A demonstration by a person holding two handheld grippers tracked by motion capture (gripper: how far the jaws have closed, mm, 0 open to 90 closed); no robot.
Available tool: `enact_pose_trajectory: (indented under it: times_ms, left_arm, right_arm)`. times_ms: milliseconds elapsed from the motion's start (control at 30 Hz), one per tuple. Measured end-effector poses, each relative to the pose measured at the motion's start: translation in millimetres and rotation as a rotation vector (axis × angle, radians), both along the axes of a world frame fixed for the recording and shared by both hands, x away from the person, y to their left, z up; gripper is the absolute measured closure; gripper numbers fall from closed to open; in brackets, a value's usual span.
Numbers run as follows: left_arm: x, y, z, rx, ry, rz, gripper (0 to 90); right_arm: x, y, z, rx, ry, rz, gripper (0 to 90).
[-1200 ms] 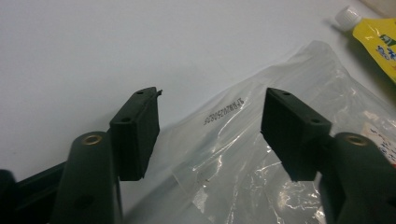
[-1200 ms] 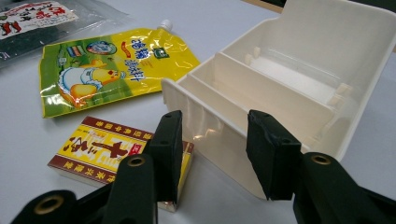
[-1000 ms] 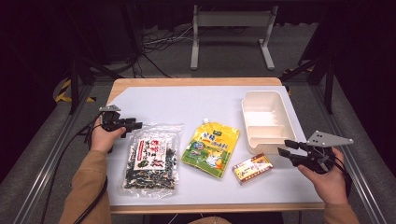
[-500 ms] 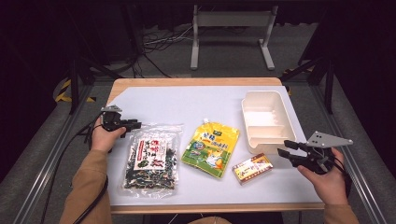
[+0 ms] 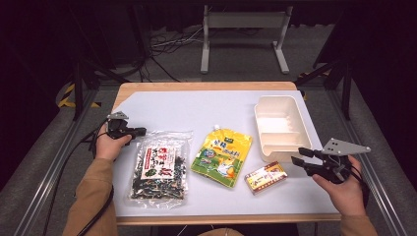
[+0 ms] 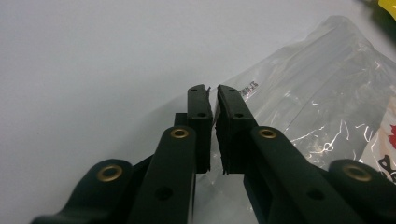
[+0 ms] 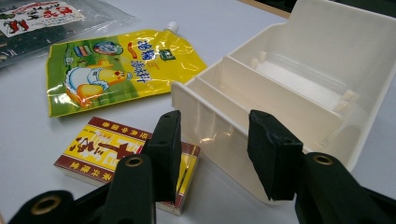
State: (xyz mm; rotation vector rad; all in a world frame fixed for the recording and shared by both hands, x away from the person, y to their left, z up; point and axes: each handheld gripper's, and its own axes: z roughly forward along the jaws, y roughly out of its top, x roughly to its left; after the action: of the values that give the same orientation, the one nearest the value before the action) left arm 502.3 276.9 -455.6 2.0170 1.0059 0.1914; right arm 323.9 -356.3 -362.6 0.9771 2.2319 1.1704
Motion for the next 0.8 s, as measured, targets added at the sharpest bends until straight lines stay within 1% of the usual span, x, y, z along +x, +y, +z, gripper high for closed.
enact_pose_trajectory:
  times_ms: [100,167,267,400,433,533,633,667,700,800]
  left_arm:
    - [-1.3,0.4,1.6,0.001,-0.002,-0.007,89.6]
    - [-2.3,1.4,2.5,-0.017,0.0,-0.003,89.9]
    - [-2.8,2.5,3.5,-0.023,-0.002,0.002,90.0]
    - [-5.7,5.1,9.4,-0.045,-0.006,0.014,90.0]
    - [-6.2,6.2,11.2,-0.044,-0.015,0.014,90.0]
    - [-9.5,8.5,16.6,-0.063,-0.035,0.024,90.0]
    - [-14.5,8.8,23.5,-0.073,-0.05,0.03,90.0]
    - [-16.3,9.2,26.5,-0.074,-0.066,0.034,90.0]
    - [-18.5,9.9,30.1,-0.081,-0.073,0.035,90.0]
    - [-26.8,12.5,43.2,-0.112,-0.107,0.036,90.0]
  right_arm:
    - [0.1,0.6,0.5,-0.001,-0.001,0.002,55.4]
    - [0.1,0.8,1.0,0.0,-0.003,0.002,55.4]
    - [-0.7,1.1,2.2,-0.002,-0.009,0.003,55.4]
    - [-1.1,2.2,3.5,-0.003,-0.011,0.005,55.5]
    - [-0.9,3.1,3.9,-0.003,-0.011,0.008,55.9]
    - [0.2,6.1,4.5,-0.005,-0.008,0.016,56.6]
    - [2.4,9.8,6.2,0.023,0.002,0.024,56.7]
    - [3.1,11.2,7.2,0.033,0.004,0.029,56.7]
    - [3.8,13.0,8.2,0.033,0.001,0.032,56.7]
    - [6.4,20.2,12.0,0.04,-0.002,0.051,57.1]
